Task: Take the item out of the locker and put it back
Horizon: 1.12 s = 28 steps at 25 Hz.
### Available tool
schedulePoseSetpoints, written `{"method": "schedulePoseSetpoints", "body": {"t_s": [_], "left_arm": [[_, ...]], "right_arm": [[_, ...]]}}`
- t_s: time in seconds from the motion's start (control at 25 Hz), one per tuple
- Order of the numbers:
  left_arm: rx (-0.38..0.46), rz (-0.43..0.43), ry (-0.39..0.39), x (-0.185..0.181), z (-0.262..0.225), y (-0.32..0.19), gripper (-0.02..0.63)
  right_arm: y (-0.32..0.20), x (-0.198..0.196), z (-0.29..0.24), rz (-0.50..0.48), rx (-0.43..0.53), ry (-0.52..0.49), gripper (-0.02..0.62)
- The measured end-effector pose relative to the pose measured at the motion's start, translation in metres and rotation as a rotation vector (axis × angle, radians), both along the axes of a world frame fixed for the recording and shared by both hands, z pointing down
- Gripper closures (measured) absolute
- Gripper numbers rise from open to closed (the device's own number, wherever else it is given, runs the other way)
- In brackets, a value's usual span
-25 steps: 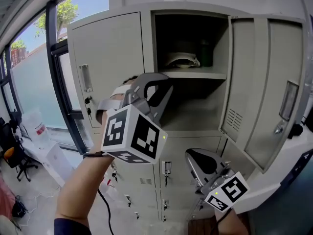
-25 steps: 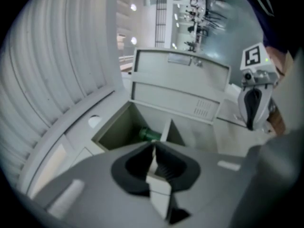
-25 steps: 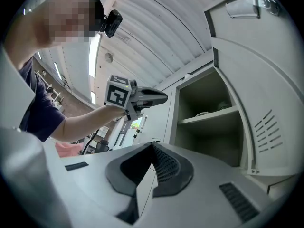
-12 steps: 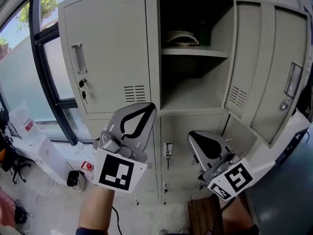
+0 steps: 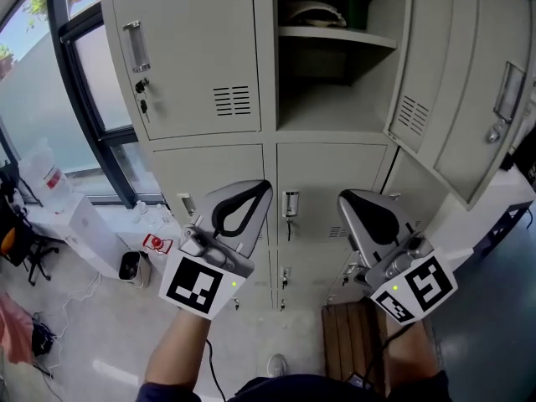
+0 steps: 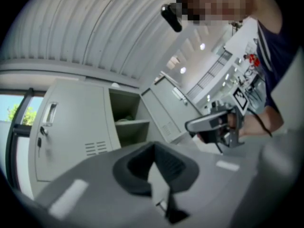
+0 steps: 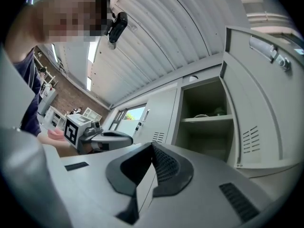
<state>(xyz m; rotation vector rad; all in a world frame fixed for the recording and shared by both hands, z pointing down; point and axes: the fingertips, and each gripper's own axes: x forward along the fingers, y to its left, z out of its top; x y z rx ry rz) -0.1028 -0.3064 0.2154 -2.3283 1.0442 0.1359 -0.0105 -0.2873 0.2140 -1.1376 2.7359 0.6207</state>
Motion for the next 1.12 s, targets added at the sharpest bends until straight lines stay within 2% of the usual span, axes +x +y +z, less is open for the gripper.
{"method": "schedulePoseSetpoints", "body": {"t_s": [0.28,0.6,0.8,1.12], "left_arm": [[-0.07,-0.015,0.018,0.037,0.027,0.069,0.603],[-0.084,-0.062,-0.002,0.076,0.028,0.165,0.603],[-0.091,-0.078,-0.033,0.089,0.033,0.205,0.603],[-0.163,-0.054,-0.016,0.087,0.064,0.228,0.603]], "right_arm": [[0.063,0.048,0.015,-0.021,-0.025,-0.015,0.591],[0.152,0.091,0.02,-0.067,-0.03,-0.039,0.591],[0.189,0.104,0.025,-0.081,-0.03,-0.041,0.591],[0.215,0.101,0.048,-0.061,-0.054,0.004,0.591]]}}
